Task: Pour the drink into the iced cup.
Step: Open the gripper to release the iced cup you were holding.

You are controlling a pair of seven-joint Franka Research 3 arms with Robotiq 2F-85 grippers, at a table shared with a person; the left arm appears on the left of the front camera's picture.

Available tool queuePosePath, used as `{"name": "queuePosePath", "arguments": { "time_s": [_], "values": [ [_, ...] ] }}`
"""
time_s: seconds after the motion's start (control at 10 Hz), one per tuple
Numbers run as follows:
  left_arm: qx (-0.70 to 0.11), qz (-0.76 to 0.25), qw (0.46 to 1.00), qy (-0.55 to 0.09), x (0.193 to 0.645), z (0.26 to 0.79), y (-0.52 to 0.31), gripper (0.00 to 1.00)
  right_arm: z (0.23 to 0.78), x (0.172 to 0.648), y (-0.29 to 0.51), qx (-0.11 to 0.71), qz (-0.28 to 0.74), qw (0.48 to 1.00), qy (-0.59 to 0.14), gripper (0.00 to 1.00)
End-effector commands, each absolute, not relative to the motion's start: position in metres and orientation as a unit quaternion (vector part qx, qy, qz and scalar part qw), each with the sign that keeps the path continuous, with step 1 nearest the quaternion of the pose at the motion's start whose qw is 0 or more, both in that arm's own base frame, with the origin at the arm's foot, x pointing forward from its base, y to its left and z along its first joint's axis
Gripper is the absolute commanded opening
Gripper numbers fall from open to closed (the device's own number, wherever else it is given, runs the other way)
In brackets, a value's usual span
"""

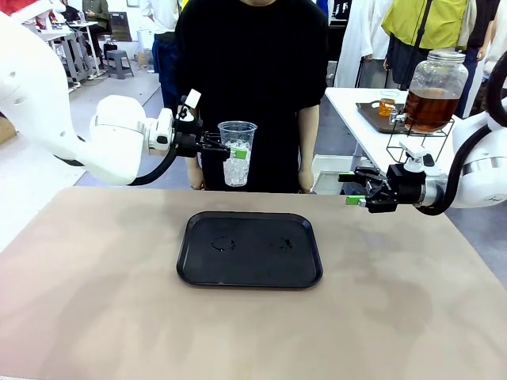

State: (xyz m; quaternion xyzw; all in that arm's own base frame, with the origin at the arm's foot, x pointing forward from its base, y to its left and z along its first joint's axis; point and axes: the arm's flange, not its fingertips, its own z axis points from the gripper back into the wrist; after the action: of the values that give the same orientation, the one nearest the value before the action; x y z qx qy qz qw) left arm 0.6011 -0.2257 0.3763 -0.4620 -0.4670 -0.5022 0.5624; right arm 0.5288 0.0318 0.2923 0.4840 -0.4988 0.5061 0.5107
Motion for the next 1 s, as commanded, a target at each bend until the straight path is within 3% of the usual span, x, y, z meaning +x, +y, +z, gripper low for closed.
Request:
{"name": "queuePosePath", "arguments": {
  "time_s": [0.0, 0.9],
  "values": [
    [-0.462, -0.505, 0.558, -0.469, 0.5968, 0.3811, -0.2256, 0.77, 0.2962, 0.5333, 0.0340, 0.483, 0.508, 0.513, -0.496, 1.00],
    [-0.462, -0.505, 0.558, -0.469, 0.5968, 0.3811, -0.2256, 0.77, 0.2962, 0.5333, 0.0340, 0.483, 0.508, 0.513, -0.496, 1.00]
  ]
}}
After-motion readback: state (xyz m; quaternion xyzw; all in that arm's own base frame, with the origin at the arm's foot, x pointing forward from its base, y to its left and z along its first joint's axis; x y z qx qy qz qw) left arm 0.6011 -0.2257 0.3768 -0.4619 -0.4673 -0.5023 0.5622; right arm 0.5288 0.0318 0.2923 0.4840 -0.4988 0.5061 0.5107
